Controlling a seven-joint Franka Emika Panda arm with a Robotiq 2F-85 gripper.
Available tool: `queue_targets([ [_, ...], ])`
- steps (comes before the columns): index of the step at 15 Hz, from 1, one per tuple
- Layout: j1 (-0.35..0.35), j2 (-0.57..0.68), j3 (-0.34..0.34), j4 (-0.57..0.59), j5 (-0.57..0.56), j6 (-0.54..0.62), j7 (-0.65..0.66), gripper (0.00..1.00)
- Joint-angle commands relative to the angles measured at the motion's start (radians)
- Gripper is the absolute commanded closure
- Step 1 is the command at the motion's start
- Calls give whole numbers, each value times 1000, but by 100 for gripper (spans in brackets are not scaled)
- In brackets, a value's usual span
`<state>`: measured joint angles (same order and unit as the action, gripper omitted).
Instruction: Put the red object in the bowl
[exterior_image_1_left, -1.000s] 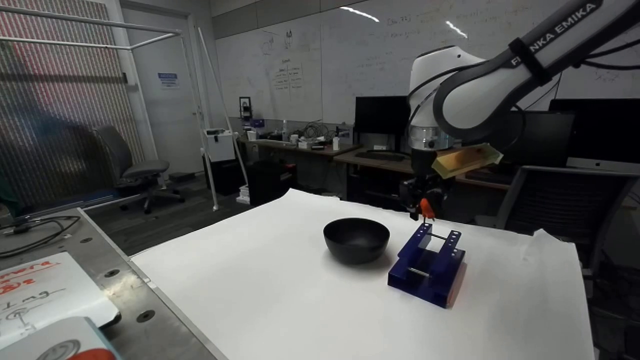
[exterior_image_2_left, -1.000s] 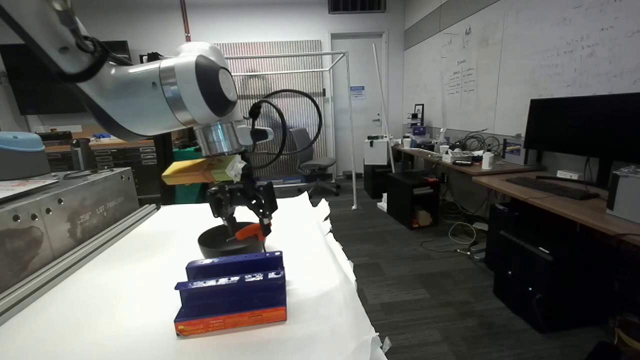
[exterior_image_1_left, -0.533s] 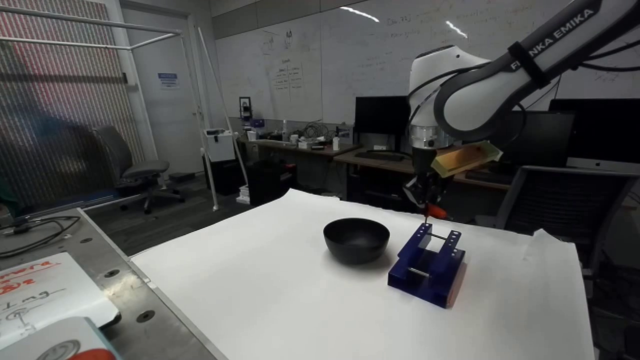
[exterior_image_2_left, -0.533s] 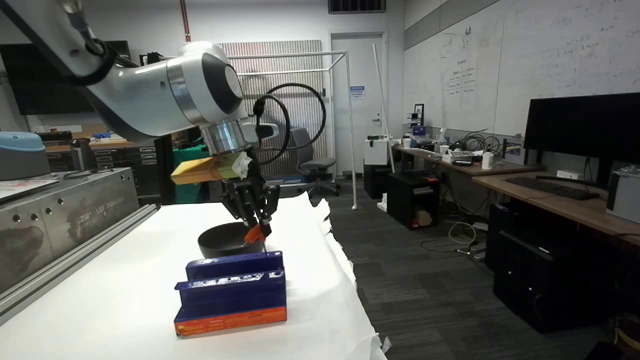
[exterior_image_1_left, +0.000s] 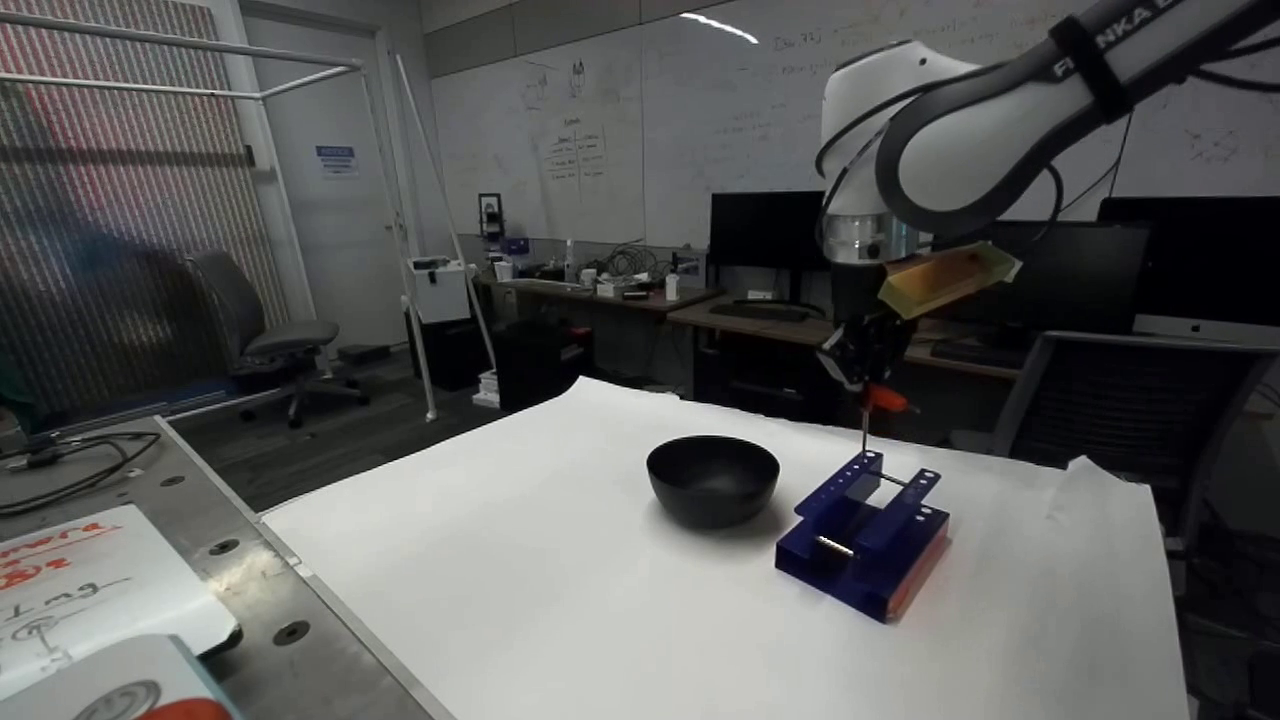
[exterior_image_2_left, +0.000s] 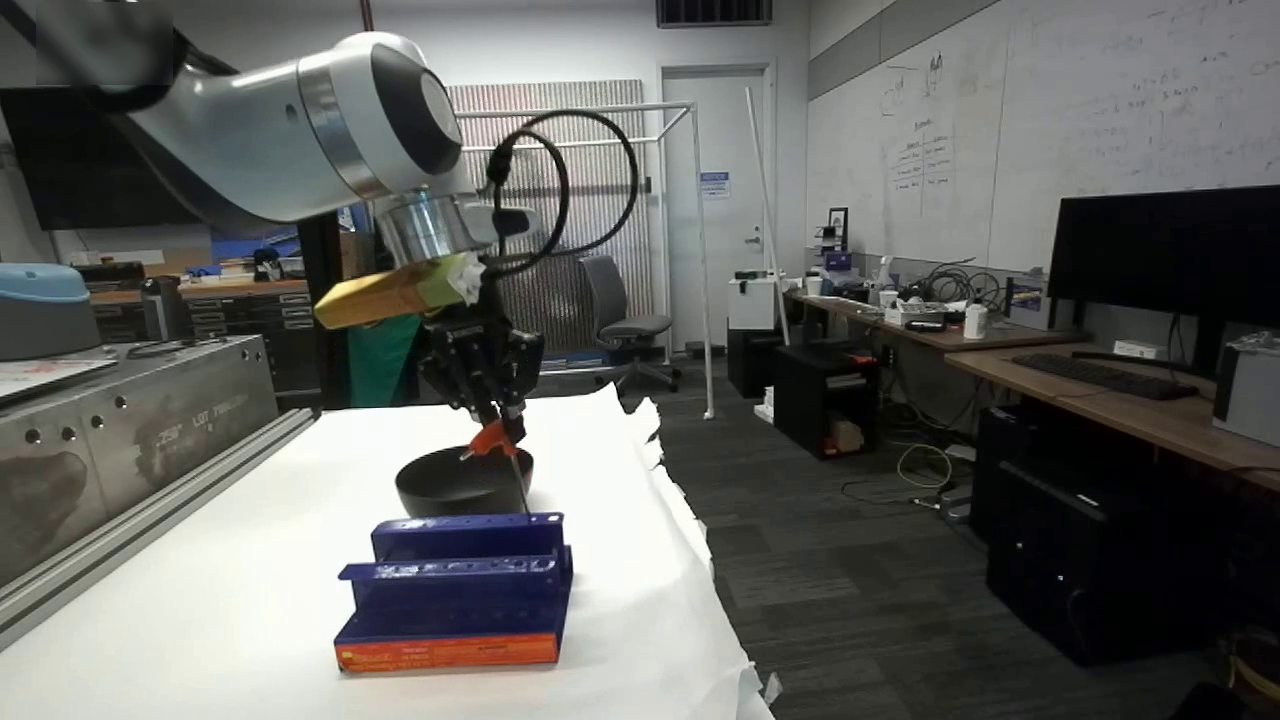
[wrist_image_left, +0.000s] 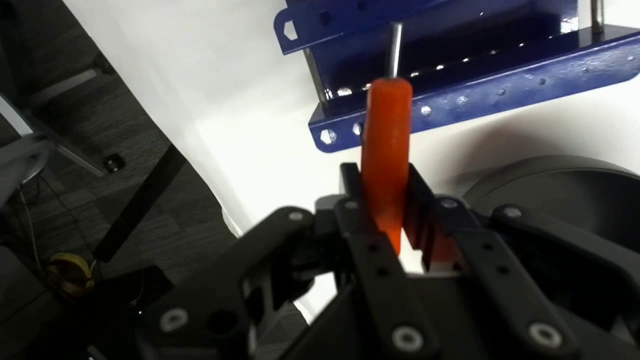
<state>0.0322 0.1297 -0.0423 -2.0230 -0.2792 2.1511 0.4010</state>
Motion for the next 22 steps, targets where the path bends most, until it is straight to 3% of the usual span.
queue_targets([
  [1,13,-112,15,-4,-60,-12,-11,76],
  [2,12,-135,19,-18,-87,33,-6,93],
  [4,6,-158,30,-40,-148,128,2,97],
  [6,-3,-157,33,-72,-158,272,-10,95],
  [8,-5,-134,32,-101,-87,412,-45,95],
  [11,3,-68,43,-144,105,576,-159,95],
  [16,-18,81,137,-119,508,612,-460,95],
  [22,-97,189,197,-30,686,575,-634,95],
])
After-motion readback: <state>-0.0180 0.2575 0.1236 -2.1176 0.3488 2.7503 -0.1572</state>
